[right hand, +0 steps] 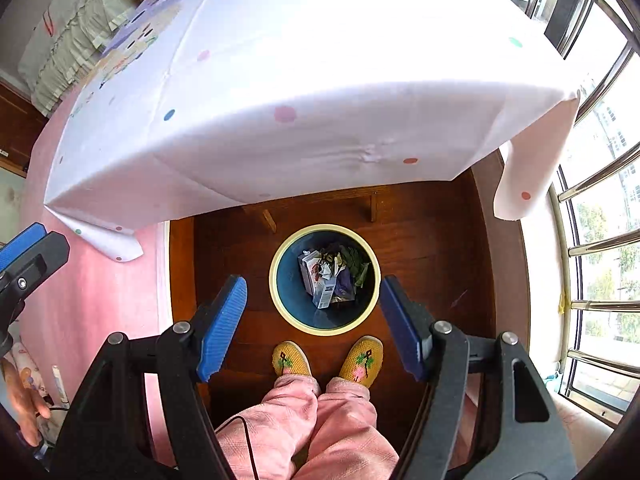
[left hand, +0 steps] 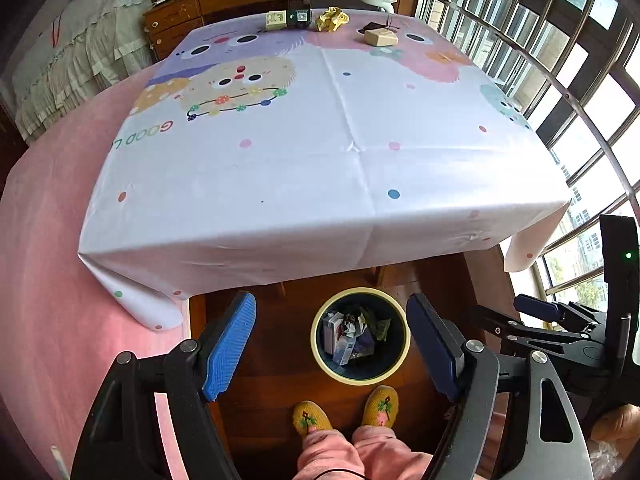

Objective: Collect trash
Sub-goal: 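Raise both tools back toward the table, then grasp the green milk box with the left gripper while the right gripper grasps the yellow paper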

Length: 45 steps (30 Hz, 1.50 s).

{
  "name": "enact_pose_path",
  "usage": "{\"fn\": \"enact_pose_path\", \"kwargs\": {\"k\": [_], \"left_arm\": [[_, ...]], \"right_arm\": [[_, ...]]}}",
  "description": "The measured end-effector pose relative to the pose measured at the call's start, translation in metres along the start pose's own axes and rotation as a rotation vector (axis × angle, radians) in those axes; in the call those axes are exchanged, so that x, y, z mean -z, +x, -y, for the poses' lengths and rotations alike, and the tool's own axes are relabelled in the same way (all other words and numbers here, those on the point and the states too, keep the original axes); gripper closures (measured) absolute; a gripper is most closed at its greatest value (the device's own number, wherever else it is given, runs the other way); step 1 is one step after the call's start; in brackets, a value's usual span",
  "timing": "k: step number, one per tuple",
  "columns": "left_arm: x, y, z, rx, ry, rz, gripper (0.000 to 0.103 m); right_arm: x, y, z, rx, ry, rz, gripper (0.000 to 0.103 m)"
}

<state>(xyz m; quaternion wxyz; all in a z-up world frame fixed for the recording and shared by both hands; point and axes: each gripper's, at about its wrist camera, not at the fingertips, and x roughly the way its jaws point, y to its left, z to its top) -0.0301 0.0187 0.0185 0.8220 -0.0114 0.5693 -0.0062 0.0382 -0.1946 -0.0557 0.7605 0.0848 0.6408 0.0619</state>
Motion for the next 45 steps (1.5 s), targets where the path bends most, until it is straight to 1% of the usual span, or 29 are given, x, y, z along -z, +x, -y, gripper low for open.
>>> {"fn": "enact_pose_path", "kwargs": {"k": [6, 12, 15, 20, 23, 27, 31, 34, 36, 39, 41, 45], "left_arm": [[-0.025, -0.068, -0.008, -0.052, -0.019, 0.095, 0.024], [-0.049, -0.118, -0.011, -0.077, -0.028, 0.161, 0.024], [-0.065, -0.137, -0.008, -0.099, -0.014, 0.189, 0.024], [-0.097, -0.168, -0.005, -0.135, 0.018, 0.249, 0.024], [-0.121, -0.180, -0.005, -0.163, 0.053, 0.274, 0.024], [-0.160, -0.182, -0.010, -0.197, 0.101, 0.283, 0.024], [-0.208, -0.167, -0.026, -0.195, 0.127, 0.277, 0.024], [-0.252, -0.142, -0.042, -0.171, 0.143, 0.252, 0.024], [-0.287, -0.114, -0.052, -0.152, 0.175, 0.223, 0.023], [-0.342, -0.063, -0.066, -0.155, 0.250, 0.179, 0.021], [-0.380, -0.028, -0.074, -0.154, 0.303, 0.156, 0.020], [-0.450, 0.048, -0.085, -0.136, 0.400, 0.108, 0.020]], "right_arm": [[-0.019, -0.057, -0.004, -0.041, -0.027, 0.065, 0.037], [-0.041, -0.104, -0.006, -0.090, -0.050, 0.130, 0.037], [-0.055, -0.121, -0.008, -0.113, -0.064, 0.160, 0.037], [-0.086, -0.143, -0.017, -0.153, -0.099, 0.186, 0.037], [-0.111, -0.158, -0.028, -0.164, -0.135, 0.220, 0.037], [-0.153, -0.181, -0.042, -0.179, -0.158, 0.277, 0.037], [-0.202, -0.192, -0.055, -0.187, -0.152, 0.318, 0.037], [-0.241, -0.188, -0.063, -0.178, -0.137, 0.329, 0.037], [-0.271, -0.177, -0.069, -0.169, -0.119, 0.325, 0.037], [-0.319, -0.153, -0.078, -0.148, -0.074, 0.309, 0.037], [-0.353, -0.132, -0.081, -0.139, -0.028, 0.296, 0.037], [-0.423, -0.078, -0.083, -0.155, 0.086, 0.264, 0.037]]}}
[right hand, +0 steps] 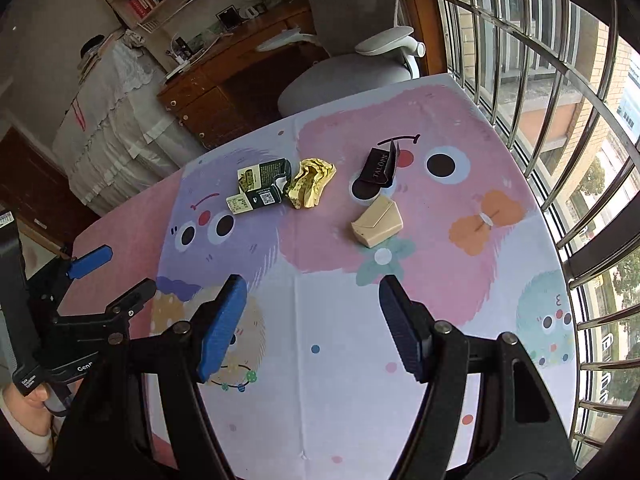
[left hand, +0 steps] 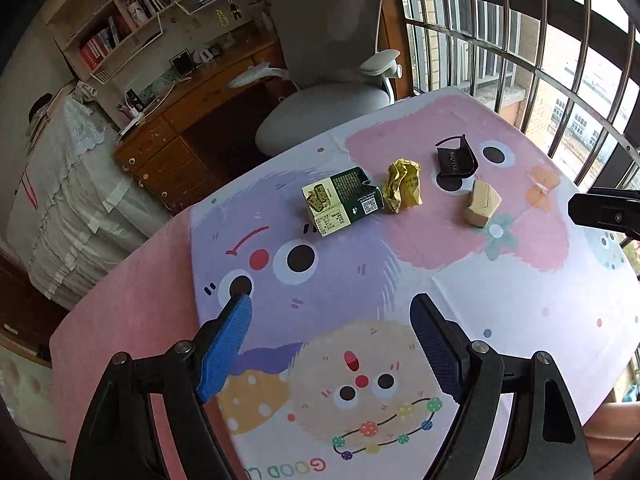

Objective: Collect trash
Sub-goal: 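Grasp the green milk box with the left gripper while the right gripper grasps the yellow paper, then carry the green milk box and yellow paper down over the bin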

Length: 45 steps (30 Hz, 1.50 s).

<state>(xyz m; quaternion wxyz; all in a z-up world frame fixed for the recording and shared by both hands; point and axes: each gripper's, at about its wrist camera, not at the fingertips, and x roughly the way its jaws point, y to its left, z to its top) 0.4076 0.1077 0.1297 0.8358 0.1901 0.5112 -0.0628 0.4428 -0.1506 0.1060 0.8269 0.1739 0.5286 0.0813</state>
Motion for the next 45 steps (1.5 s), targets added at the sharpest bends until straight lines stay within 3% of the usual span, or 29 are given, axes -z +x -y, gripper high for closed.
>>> {"fn": "enact_pose_path", "kwargs": {"k": [8, 14, 19, 21, 22, 26, 29, 31, 32, 33, 35, 39, 45], "left_arm": [[-0.062, 0.151, 0.005, 0.036, 0.206, -0.048, 0.020], [-0.072, 0.216, 0.021, 0.032, 0.338, -0.047, 0.020], [-0.090, 0.253, 0.016, 0.060, 0.338, -0.045, 0.021], [-0.098, 0.267, 0.012, 0.089, 0.317, -0.065, 0.028], [-0.102, 0.273, 0.010, 0.105, 0.307, -0.080, 0.041], [-0.115, 0.283, 0.001, 0.147, 0.262, -0.074, 0.062], [-0.123, 0.287, -0.007, 0.157, 0.230, -0.063, 0.068], [-0.125, 0.283, -0.012, 0.169, 0.202, -0.048, 0.071], [-0.125, 0.282, -0.016, 0.176, 0.184, -0.043, 0.073], [-0.121, 0.273, -0.020, 0.183, 0.161, -0.039, 0.073], [-0.121, 0.267, -0.028, 0.202, 0.113, -0.032, 0.076], [-0.115, 0.246, -0.040, 0.249, 0.002, -0.024, 0.077], [-0.079, 0.190, -0.038, 0.313, -0.123, -0.004, 0.077]], "right_arm": [[-0.063, 0.136, 0.020, 0.031, 0.190, -0.040, 0.037], [-0.077, 0.192, 0.030, 0.045, 0.228, -0.074, 0.037], [-0.084, 0.225, 0.027, 0.041, 0.243, -0.094, 0.037], [-0.084, 0.236, 0.023, 0.037, 0.247, -0.103, 0.037], [-0.085, 0.243, 0.020, 0.038, 0.245, -0.108, 0.037], [-0.090, 0.265, 0.013, 0.039, 0.239, -0.123, 0.037], [-0.093, 0.282, 0.008, 0.046, 0.242, -0.126, 0.037], [-0.094, 0.286, 0.004, 0.055, 0.229, -0.107, 0.042], [-0.095, 0.288, 0.002, 0.059, 0.220, -0.105, 0.053], [-0.095, 0.289, 0.001, 0.054, 0.213, -0.109, 0.064], [-0.093, 0.287, 0.000, 0.029, 0.214, -0.105, 0.071], [-0.083, 0.271, -0.002, 0.036, 0.195, -0.094, 0.073], [-0.043, 0.223, -0.001, -0.014, 0.174, -0.097, 0.074]]}}
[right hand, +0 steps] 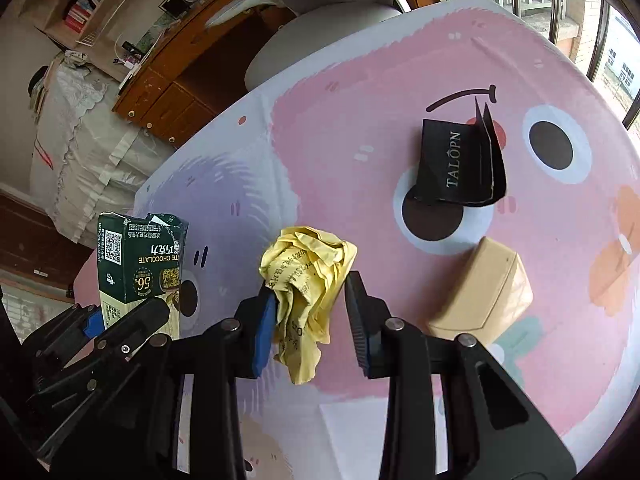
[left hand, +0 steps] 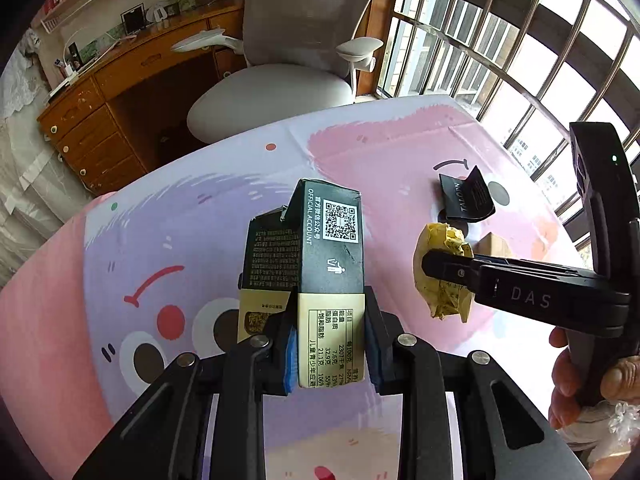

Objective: Collect trash
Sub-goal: 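Carry the green milk box and yellow paper down over the bin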

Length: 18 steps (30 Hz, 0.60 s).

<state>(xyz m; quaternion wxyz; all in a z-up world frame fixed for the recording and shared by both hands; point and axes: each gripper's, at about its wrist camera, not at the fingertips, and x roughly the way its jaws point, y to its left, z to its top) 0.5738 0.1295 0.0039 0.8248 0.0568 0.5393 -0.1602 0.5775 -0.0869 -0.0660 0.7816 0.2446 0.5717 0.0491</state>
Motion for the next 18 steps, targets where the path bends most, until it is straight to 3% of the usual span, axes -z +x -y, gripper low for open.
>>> {"fn": "enact_pose_path", "kwargs": {"k": [6, 13, 18], "left_arm": [[0.060, -0.060, 0.042, 0.042, -0.116, 0.015, 0.077], [0.159, -0.142, 0.123, 0.026, -0.185, 0.054, 0.077], [0.228, -0.176, 0.191, 0.009, -0.237, 0.067, 0.077]], "right_arm": [[0.065, -0.064, 0.015, -0.048, -0.066, -0.004, 0.074], [0.151, -0.144, 0.056, -0.111, -0.123, -0.037, 0.074], [0.208, -0.208, 0.090, -0.152, -0.187, -0.033, 0.074]]}}
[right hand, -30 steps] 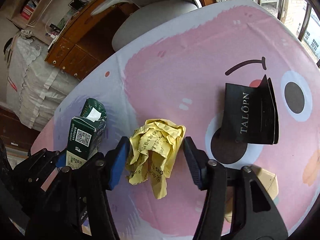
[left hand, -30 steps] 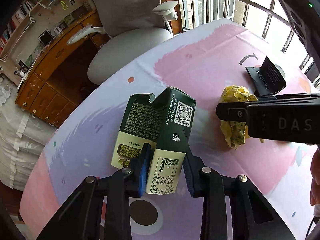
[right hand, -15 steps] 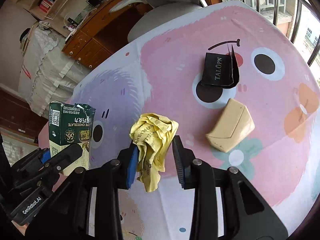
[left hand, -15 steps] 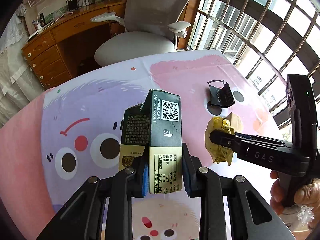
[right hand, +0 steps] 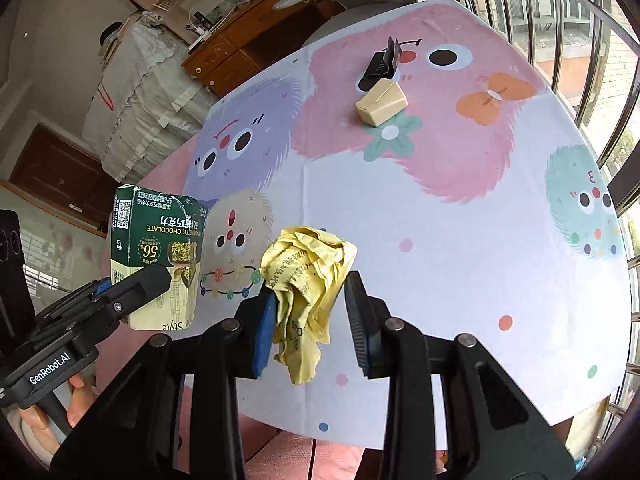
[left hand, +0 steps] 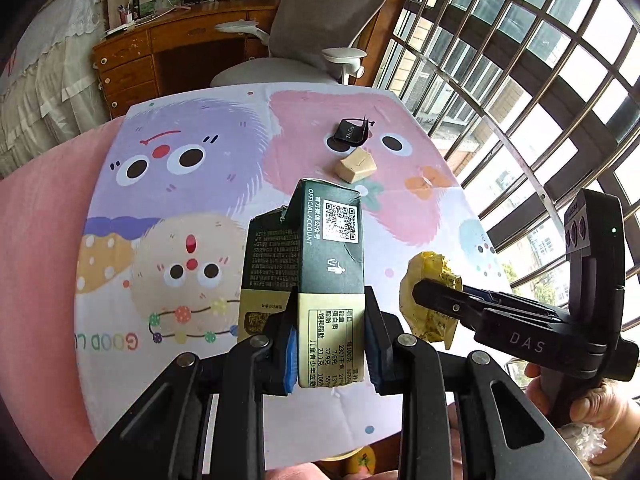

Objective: Collect trash
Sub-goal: 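Carry the green milk box and yellow paper down over the bin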

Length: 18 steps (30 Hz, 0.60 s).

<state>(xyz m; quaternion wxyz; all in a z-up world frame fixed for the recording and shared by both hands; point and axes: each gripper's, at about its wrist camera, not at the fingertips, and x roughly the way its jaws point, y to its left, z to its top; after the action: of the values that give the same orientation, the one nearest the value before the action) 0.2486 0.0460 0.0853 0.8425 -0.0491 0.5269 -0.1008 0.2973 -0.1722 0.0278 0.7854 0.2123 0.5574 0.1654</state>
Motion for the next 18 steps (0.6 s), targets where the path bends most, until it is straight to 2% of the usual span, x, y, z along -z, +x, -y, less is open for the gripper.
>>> {"fn": "enact_pose_path", "kwargs": {"k": [5, 11, 18], "left_arm": [[0.085, -0.031, 0.053, -0.005, -0.040, -0.011, 0.077], [0.173, -0.048, 0.105, -0.022, -0.031, -0.064, 0.077], [0.233, -0.039, 0.131, -0.023, 0.011, -0.155, 0.077]], "right_arm": [[0.065, -0.060, 0.014, -0.018, -0.061, -0.022, 0.074], [0.140, -0.096, 0.035, -0.014, -0.105, -0.089, 0.074], [0.211, -0.102, 0.054, 0.016, -0.098, -0.151, 0.074]]}}
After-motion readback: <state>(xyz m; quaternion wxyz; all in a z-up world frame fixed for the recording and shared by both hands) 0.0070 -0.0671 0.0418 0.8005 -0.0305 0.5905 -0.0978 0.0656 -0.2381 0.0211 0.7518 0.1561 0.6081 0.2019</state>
